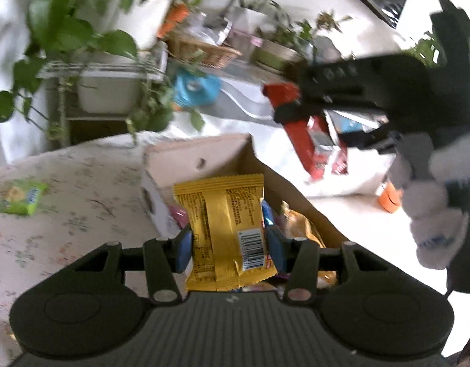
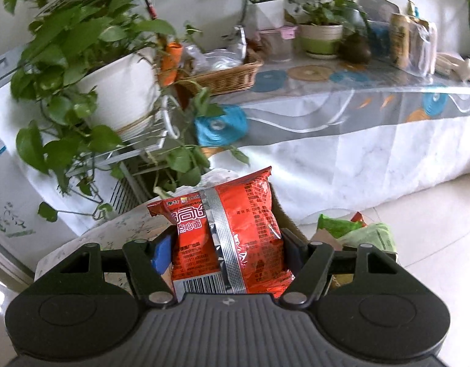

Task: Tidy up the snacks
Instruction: 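Open left tool dropping yellow packet in box while right tool releases red packet, then move left tool to green cracker packet while right tool approaches blue packet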

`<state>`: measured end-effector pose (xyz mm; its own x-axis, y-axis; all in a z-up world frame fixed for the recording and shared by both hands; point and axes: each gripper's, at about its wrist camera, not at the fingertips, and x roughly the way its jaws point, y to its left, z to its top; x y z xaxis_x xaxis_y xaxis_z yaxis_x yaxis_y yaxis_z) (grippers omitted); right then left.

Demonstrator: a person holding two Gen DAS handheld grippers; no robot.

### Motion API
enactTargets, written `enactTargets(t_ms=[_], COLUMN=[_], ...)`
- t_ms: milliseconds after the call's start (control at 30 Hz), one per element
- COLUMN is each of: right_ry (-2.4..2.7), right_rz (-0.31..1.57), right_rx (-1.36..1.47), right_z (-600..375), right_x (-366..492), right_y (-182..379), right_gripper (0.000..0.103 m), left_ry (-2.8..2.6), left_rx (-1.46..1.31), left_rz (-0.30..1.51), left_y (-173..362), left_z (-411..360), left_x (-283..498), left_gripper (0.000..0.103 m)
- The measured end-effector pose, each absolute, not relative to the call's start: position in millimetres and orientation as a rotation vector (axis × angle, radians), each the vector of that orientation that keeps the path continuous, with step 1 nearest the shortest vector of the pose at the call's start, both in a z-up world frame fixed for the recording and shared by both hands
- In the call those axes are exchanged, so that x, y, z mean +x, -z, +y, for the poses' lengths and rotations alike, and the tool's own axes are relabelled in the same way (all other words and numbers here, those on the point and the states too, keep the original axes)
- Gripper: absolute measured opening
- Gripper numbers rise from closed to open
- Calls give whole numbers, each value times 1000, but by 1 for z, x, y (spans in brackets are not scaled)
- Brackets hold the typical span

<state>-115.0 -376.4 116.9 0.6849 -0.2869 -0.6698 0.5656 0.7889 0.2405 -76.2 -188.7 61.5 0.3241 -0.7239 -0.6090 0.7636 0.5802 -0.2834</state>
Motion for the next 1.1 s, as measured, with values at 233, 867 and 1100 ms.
enactTargets(t_ms=[233,867,1100], right_ry=[520,510,467], right_rz=[664,679,676], right_rx=[484,497,476], right_z=[-387,-387,-377], right_x=[-119,-115,-107], right_y=[-114,-110,-113], right_gripper=[76,85,87], left_ry=[1040,967,854], left_rx=[95,28,53], left_rz=[783,824,843], left_y=[-56,-64,-64], left_z=[-205,-188,-165], left_x=[-90,-76,-56], left_gripper=[49,85,85])
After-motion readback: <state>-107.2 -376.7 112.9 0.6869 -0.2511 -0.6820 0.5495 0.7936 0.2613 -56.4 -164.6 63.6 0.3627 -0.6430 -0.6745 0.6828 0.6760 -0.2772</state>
